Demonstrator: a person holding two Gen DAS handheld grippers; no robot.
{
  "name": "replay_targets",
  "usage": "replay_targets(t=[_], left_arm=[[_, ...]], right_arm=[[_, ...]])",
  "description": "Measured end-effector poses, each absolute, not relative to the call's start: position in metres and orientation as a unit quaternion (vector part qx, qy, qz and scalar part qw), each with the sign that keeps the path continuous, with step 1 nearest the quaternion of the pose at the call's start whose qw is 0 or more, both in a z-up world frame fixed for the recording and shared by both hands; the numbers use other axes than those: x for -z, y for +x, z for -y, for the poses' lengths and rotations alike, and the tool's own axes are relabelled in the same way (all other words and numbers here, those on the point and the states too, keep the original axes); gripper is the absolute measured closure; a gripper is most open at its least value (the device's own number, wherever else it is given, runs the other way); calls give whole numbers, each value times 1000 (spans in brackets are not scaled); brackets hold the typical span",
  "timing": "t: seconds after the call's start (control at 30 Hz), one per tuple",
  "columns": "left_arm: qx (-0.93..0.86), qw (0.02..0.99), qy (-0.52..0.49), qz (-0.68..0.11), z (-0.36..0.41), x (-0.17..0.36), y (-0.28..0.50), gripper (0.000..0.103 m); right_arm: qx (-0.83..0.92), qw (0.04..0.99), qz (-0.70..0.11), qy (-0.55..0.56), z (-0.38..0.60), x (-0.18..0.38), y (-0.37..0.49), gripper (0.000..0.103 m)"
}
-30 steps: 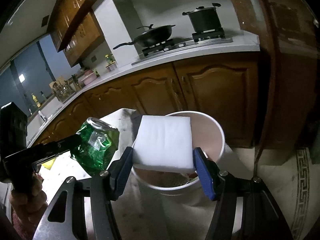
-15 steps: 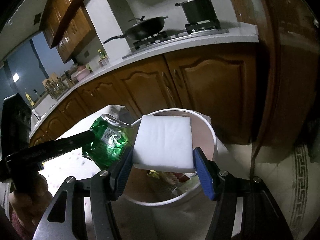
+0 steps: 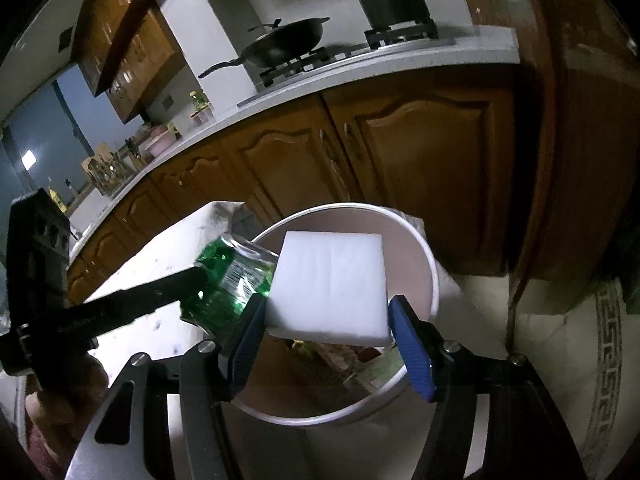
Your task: Collect trash
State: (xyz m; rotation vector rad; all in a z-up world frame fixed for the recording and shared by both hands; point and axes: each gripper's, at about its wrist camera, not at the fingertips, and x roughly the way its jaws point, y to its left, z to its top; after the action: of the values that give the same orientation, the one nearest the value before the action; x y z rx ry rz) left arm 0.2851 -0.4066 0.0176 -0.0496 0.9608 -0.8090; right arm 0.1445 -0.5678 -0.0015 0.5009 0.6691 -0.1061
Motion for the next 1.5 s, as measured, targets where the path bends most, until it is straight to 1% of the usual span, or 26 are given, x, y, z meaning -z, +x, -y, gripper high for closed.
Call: replay_targets(t=[0.03, 0.07, 0.13, 0.47, 0.6, 0.73, 0.83, 0.9, 0.93, 0.97, 1.0, 1.13, 1.2, 1.23, 1.3, 1.5], left_arm=[[378, 810, -22, -449, 407, -18, 285, 72], [376, 811, -22, -447, 407, -18, 285, 66], [372, 813, -24, -446, 405, -20, 284, 66], [362, 818, -35, -445, 384, -23, 278, 61], [356, 822, -40, -444, 370, -25, 274, 56], [351, 825, -48, -440, 351, -28, 264, 51], [342, 832, -56, -432, 328, -30, 252, 43], [336, 837, -62, -428, 313, -31, 244, 36], [333, 839, -67, -425, 304, -32, 238, 36], [332, 840, -71, -423, 296, -33, 234, 34], [330, 842, -72, -421, 290, -33, 229, 30], [317, 856, -73, -402, 256, -38, 204, 23], [309, 864, -76, -389, 240, -41, 192, 15], [306, 868, -78, -382, 231, -42, 186, 14], [296, 875, -79, -374, 216, -43, 176, 9], [278, 890, -77, -354, 179, -44, 148, 8]], right_arm=[[55, 912, -323, 246, 569, 2, 143, 35], [55, 912, -323, 248, 570, 2, 142, 31], [57, 912, -319, 252, 572, 2, 139, 27], [58, 914, -306, 261, 568, -3, 131, 27], [54, 915, -303, 261, 562, -6, 128, 27], [49, 918, -296, 261, 552, -13, 122, 24], [46, 920, -287, 264, 540, -18, 116, 20], [40, 921, -281, 266, 530, -20, 111, 16], [37, 922, -279, 267, 525, -21, 109, 14], [36, 922, -277, 268, 521, -22, 107, 13], [33, 923, -274, 269, 514, -22, 104, 13], [21, 922, -268, 278, 489, -20, 94, 11], [20, 924, -262, 279, 478, -21, 89, 9], [21, 925, -257, 279, 472, -21, 85, 6], [20, 930, -243, 276, 458, -22, 75, 5], [27, 941, -213, 260, 424, -21, 51, 4]])
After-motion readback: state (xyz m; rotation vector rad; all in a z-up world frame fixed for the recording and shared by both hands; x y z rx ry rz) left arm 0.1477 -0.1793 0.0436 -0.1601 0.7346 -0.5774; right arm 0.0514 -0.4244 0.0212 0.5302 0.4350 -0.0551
